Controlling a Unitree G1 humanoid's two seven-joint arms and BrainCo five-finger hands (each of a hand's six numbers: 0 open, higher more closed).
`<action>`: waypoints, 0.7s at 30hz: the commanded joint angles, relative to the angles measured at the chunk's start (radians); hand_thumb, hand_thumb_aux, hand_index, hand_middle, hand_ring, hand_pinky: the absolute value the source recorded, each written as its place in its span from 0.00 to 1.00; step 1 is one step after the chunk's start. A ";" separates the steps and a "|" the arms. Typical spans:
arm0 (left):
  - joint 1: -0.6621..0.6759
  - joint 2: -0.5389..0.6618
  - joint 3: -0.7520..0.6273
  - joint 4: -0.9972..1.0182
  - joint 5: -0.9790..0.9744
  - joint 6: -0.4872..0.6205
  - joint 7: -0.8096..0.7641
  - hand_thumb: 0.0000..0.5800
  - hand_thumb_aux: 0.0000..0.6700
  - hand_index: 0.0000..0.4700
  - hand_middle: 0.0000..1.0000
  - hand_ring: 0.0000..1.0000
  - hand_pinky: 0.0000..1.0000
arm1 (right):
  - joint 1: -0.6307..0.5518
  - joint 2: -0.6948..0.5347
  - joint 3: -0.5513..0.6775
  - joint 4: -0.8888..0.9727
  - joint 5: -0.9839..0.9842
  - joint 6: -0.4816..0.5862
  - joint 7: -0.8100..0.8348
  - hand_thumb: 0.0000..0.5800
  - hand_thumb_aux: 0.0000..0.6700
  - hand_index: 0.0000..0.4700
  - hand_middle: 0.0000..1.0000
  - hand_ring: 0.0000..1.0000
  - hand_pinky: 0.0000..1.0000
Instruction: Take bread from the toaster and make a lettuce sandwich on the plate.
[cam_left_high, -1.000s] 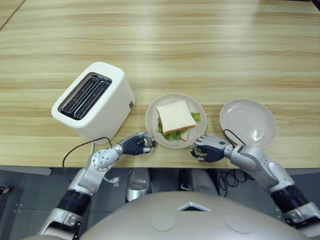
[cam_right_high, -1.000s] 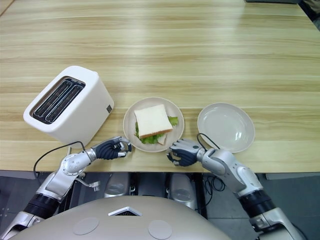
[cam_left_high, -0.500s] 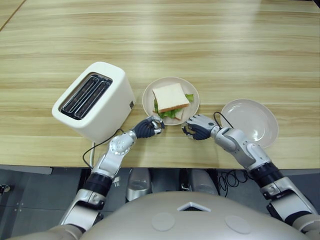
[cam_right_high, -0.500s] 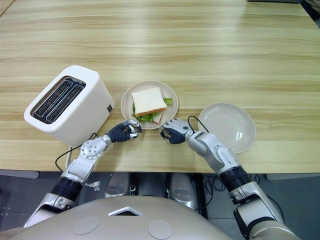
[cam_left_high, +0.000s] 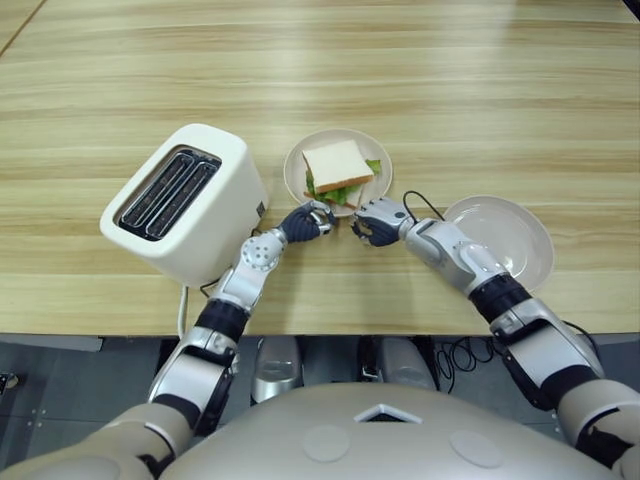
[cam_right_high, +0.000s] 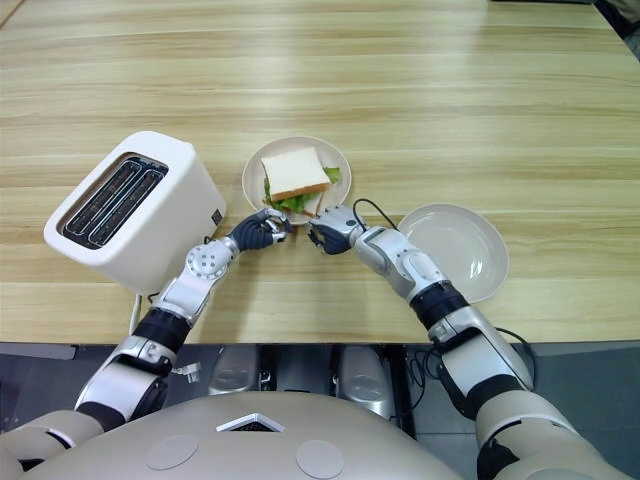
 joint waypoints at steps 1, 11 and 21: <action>-0.037 -0.008 0.021 0.118 -0.013 -0.041 0.023 1.00 1.00 0.98 1.00 1.00 1.00 | -0.042 0.014 0.021 0.101 -0.006 -0.007 -0.079 1.00 1.00 0.98 1.00 1.00 1.00; 0.201 0.002 0.163 -0.363 -0.178 -0.358 0.069 0.00 0.00 0.00 0.00 0.00 0.00 | 0.187 -0.016 -0.243 -0.492 0.306 -0.130 -0.203 0.00 0.00 0.00 0.00 0.00 0.00; 0.231 -0.075 0.302 -0.683 -0.133 -0.567 0.255 0.00 0.00 0.00 0.00 0.00 0.00 | 0.281 0.243 -0.514 -0.771 0.464 -0.319 -0.526 0.00 0.00 0.00 0.00 0.00 0.00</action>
